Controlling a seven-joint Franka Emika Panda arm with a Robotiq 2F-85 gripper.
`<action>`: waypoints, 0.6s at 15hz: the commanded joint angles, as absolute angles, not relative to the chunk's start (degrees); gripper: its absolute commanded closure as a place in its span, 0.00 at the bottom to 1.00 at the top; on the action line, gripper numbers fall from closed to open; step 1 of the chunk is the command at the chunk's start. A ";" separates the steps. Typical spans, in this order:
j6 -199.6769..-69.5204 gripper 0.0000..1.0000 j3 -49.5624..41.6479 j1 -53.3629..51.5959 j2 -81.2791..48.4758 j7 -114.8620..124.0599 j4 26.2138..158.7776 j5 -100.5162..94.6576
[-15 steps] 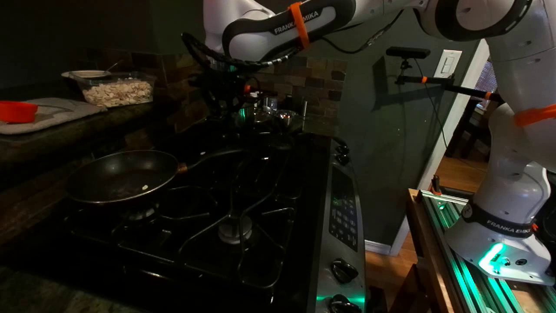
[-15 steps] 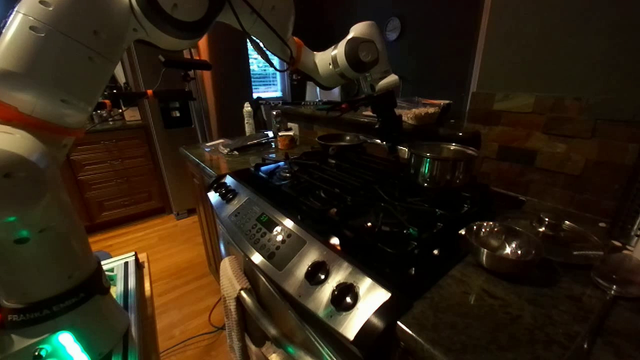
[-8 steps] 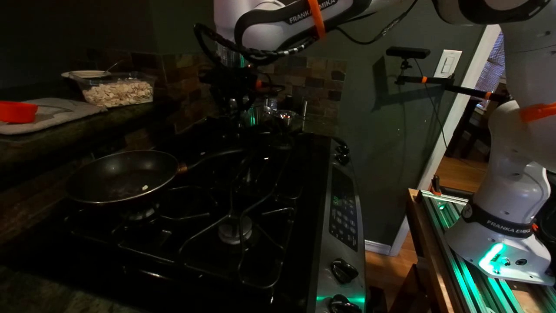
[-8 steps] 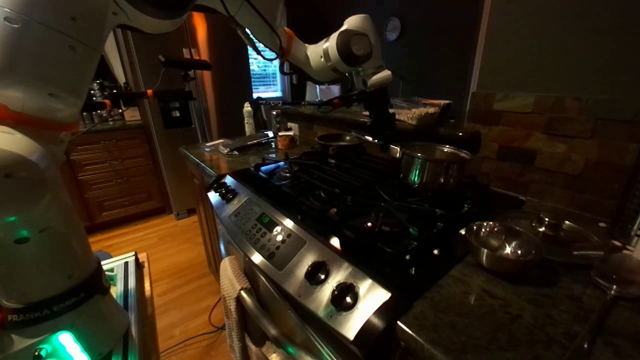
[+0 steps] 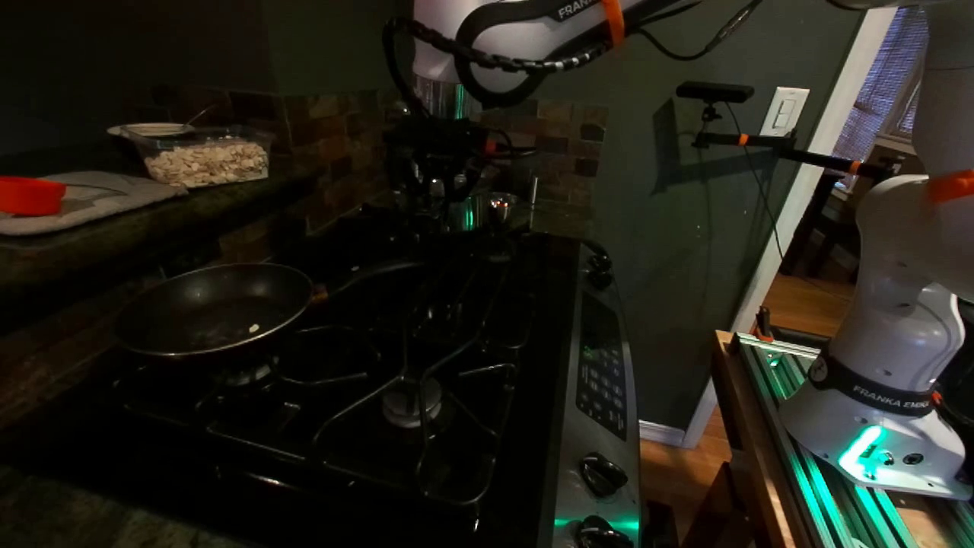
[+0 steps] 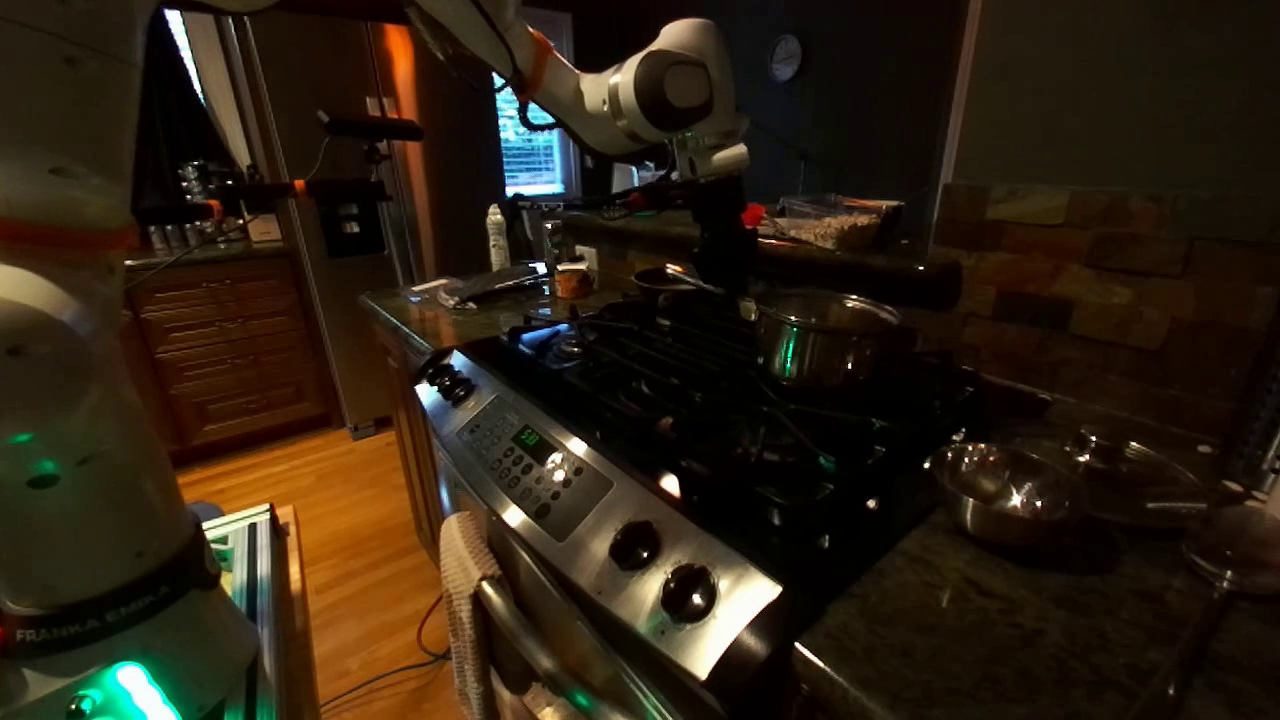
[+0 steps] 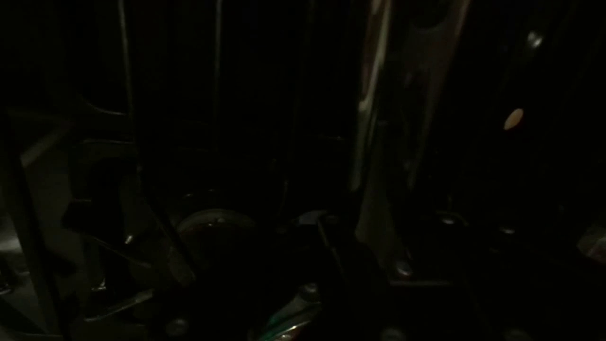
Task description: Move the pot to the left
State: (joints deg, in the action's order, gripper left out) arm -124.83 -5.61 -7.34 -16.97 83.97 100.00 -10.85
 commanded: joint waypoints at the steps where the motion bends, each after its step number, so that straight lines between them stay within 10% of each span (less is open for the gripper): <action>1: -127.48 0.92 -3.87 -6.22 -10.73 83.80 108.98 -7.52; 4: -129.44 0.92 -2.56 -5.36 -7.91 81.83 113.25 -3.14; 5: -127.07 0.68 -3.29 -5.81 -11.67 83.55 107.98 -6.66; 9: -128.13 0.68 -2.59 -5.37 -9.49 82.90 110.98 -4.96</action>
